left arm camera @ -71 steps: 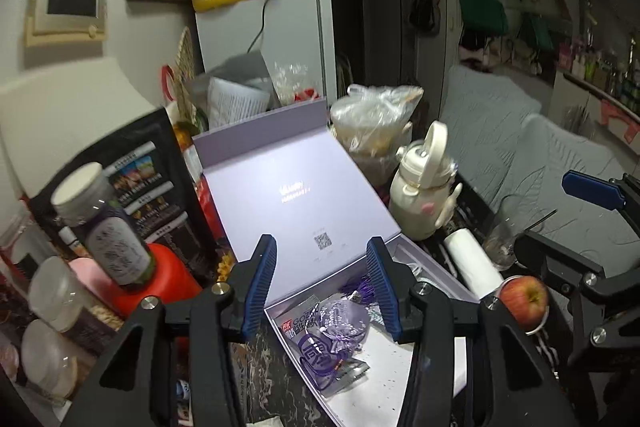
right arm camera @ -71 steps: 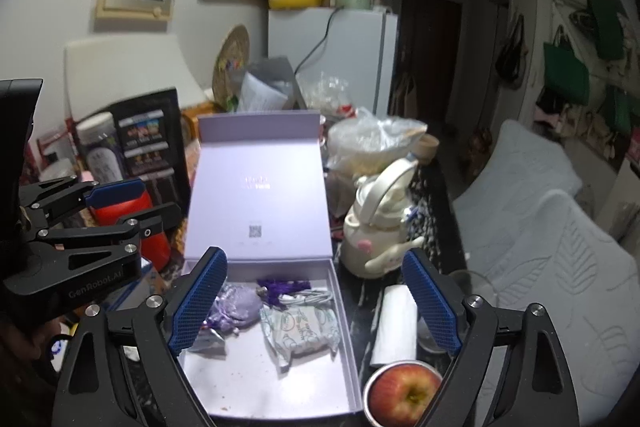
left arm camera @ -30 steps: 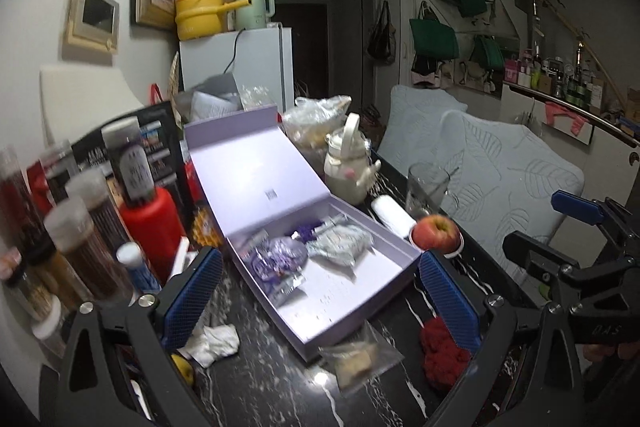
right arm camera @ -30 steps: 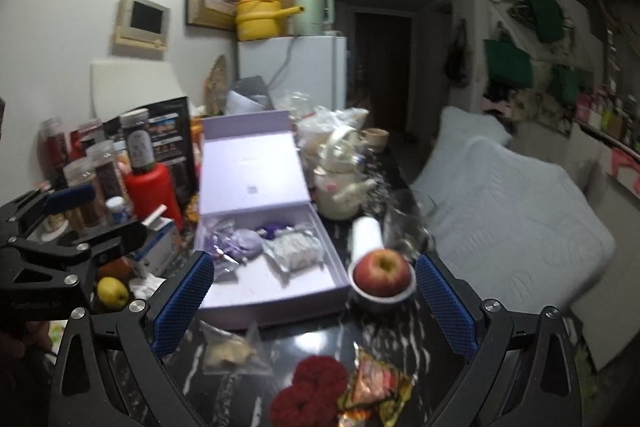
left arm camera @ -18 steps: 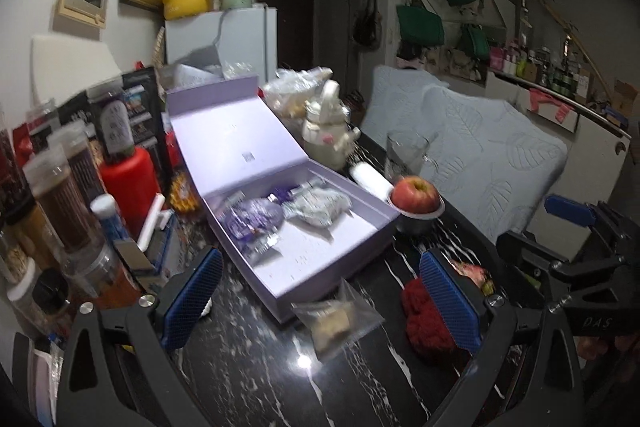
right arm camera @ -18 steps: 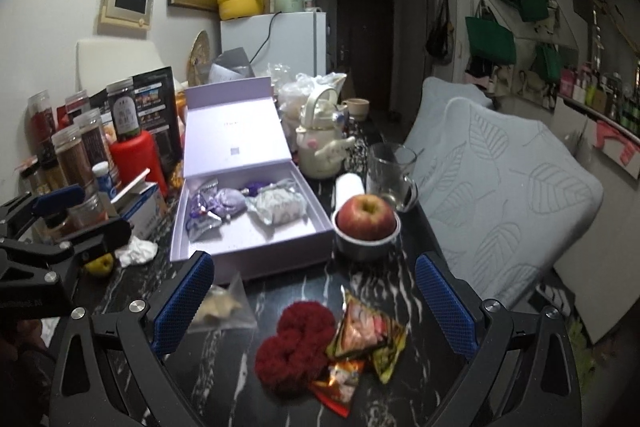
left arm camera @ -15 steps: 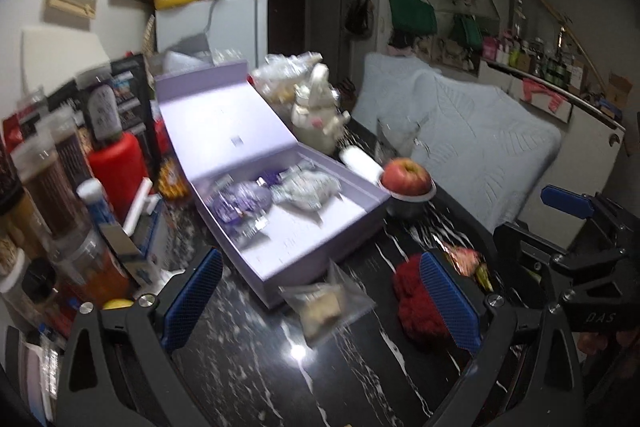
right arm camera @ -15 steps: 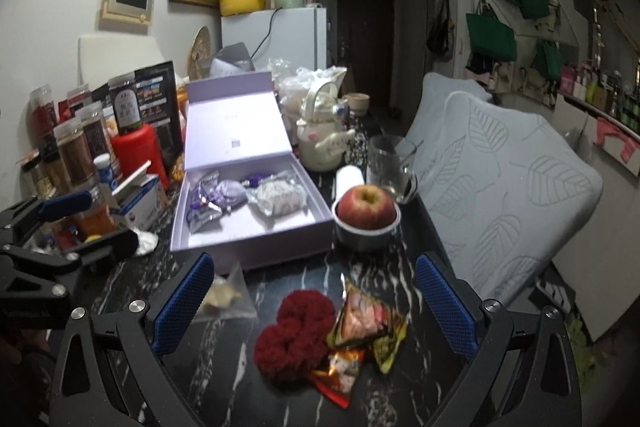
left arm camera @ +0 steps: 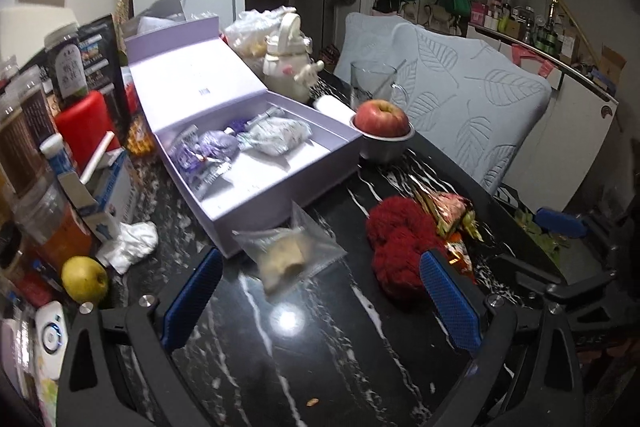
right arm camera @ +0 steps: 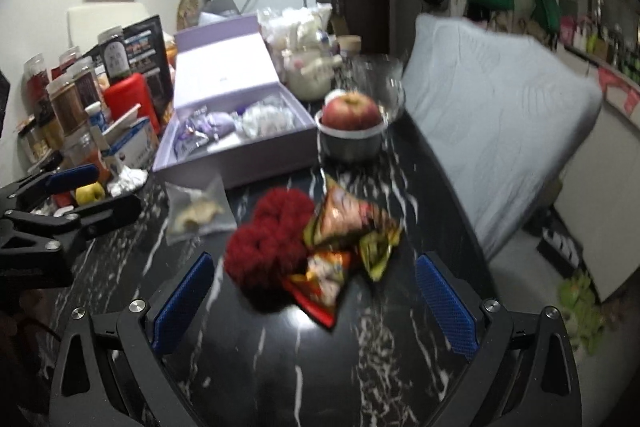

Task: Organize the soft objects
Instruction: 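Withdraw both tools from the box back toward the remaining pile, then grasp the red fuzzy scrunchie with left tool while right tool grasps the red-gold snack packet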

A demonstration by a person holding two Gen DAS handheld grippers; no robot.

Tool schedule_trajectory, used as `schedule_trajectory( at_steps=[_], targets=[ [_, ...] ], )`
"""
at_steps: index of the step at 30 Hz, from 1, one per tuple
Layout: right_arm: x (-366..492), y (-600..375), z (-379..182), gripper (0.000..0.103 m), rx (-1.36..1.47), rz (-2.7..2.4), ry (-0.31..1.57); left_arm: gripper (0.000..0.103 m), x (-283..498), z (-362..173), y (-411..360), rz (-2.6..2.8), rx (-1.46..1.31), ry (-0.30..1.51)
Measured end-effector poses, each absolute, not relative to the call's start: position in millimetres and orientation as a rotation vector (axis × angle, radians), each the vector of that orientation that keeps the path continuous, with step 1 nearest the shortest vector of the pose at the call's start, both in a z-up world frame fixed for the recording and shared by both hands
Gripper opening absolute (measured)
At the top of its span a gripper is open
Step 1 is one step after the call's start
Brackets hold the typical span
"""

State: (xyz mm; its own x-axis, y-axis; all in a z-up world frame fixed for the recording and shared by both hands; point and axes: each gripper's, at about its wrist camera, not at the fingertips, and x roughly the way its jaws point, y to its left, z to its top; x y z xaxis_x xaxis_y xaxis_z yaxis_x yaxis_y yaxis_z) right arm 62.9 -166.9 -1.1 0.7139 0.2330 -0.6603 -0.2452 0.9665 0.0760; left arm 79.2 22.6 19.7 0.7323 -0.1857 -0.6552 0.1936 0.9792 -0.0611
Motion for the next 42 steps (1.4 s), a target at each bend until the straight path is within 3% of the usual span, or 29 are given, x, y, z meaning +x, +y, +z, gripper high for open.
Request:
schedule_trajectory(
  at_steps=[9,19,21,25,28,32,37,42],
  targets=[
    [79,-188,-37,0.102,0.015,0.275,0.813,0.101,95,-10,-4,-0.196,0.035,0.819],
    [100,-192,-46,0.102,0.034,0.346,0.806,0.101,114,-13,-14,-0.143,0.069,0.812],
    [106,-194,-48,0.096,0.063,0.356,0.807,0.101,116,-11,-9,-0.13,0.051,0.801],
    [123,-196,-57,0.071,0.117,0.361,0.868,0.101,121,-7,-1,-0.111,0.009,0.791],
    [129,-192,-65,0.069,0.124,0.375,0.913,0.101,124,-8,-1,-0.103,-0.003,0.795],
    [130,-190,-67,0.054,0.123,0.409,0.92,0.101,131,-12,-6,-0.13,-0.021,0.819],
    [126,-191,-67,0.044,0.092,0.432,0.933,0.101,138,-17,-17,-0.202,-0.049,0.84],
    [116,-194,-66,0.042,0.007,0.448,0.924,0.101,141,-23,-39,-0.288,-0.027,0.856]
  ],
)
